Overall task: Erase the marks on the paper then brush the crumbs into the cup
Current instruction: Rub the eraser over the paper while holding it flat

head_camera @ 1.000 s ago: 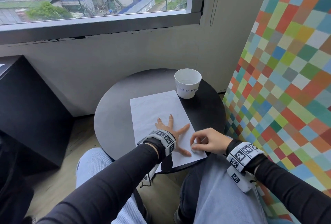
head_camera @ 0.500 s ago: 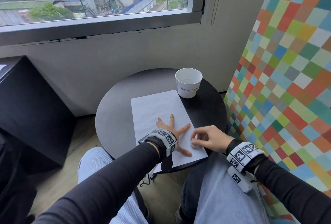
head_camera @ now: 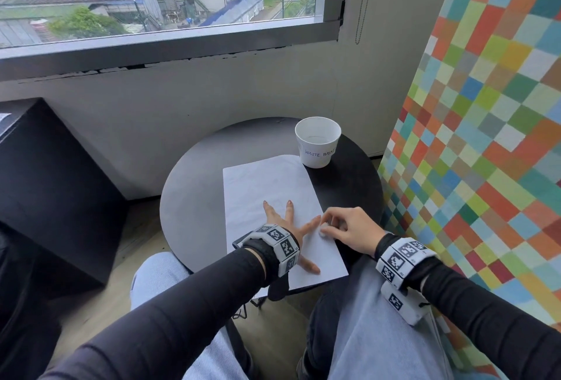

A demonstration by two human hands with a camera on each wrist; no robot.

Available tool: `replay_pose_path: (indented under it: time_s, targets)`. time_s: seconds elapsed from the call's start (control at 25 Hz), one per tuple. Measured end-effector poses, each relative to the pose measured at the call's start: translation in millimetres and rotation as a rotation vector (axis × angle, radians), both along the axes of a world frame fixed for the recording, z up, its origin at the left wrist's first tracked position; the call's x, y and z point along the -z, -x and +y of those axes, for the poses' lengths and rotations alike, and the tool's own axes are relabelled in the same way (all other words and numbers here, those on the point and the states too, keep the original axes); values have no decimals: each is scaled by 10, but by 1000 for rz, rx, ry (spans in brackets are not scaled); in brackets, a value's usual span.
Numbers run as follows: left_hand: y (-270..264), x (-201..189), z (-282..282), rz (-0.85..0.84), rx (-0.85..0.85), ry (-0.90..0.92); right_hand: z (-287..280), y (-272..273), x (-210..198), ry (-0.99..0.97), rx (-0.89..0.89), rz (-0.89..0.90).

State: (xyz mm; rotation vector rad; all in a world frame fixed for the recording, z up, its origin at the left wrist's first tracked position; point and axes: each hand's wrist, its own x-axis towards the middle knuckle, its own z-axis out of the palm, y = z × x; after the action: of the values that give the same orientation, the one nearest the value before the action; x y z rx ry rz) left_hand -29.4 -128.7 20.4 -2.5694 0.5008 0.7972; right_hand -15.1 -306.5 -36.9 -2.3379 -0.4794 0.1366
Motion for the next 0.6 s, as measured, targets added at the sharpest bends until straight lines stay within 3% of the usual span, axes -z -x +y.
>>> replay_pose_path:
  time_s: [0.16, 0.32, 0.44, 0.6]
  targets:
    - [13, 0, 8, 5, 7, -11, 1, 64, -56, -47, -166, 154]
    - [-11, 26, 10, 9, -11, 11, -8, -16, -28, -24, -3, 15]
    - [-14, 32, 5, 11, -15, 4, 26, 82, -49, -40, -186, 158]
    - [-22, 26, 5, 25, -21, 10, -10, 28, -73, -29, -42, 47]
